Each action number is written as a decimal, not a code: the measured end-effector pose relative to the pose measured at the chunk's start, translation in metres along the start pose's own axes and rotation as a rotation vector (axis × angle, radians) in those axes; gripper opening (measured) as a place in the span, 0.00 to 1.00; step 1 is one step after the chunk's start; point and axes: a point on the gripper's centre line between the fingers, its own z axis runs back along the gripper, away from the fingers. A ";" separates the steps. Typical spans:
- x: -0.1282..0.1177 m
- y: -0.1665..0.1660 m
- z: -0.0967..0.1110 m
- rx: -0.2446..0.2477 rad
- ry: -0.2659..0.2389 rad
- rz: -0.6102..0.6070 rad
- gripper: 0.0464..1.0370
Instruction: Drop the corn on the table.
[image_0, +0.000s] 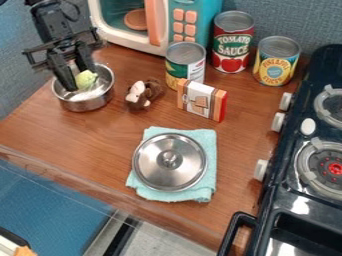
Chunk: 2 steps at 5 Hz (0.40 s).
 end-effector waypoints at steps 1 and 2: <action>-0.005 0.006 0.001 -0.013 -0.002 0.021 0.34; -0.009 0.016 0.003 -0.033 0.000 0.049 0.34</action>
